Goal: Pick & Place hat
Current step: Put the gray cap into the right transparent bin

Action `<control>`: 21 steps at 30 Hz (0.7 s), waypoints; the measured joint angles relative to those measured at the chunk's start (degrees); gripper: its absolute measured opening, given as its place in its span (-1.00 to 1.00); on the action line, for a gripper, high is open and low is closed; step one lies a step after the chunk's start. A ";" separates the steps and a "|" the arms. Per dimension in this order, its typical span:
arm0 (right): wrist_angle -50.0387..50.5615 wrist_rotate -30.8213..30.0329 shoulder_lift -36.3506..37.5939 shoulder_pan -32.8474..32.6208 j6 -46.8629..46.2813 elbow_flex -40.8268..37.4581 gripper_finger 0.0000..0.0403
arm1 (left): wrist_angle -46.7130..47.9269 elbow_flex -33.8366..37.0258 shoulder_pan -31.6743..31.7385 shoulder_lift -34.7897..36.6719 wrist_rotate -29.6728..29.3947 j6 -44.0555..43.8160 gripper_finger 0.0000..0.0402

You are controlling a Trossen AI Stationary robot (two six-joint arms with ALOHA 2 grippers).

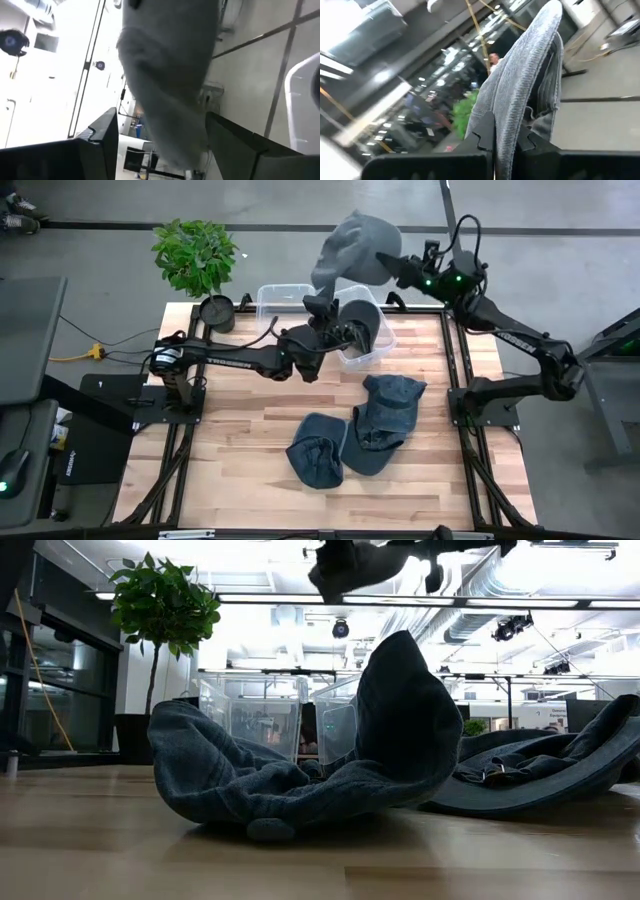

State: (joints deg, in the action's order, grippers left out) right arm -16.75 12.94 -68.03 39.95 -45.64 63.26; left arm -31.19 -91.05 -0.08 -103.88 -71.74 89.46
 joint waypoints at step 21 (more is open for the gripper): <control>-15.26 8.60 -2.01 2.40 -18.74 0.00 -0.98 | -4.82 -0.13 3.52 0.26 13.14 13.91 0.11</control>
State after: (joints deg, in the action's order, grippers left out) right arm -32.01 21.54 -70.04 42.35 -64.38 63.26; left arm -36.01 -91.18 3.44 -103.62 -58.60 103.37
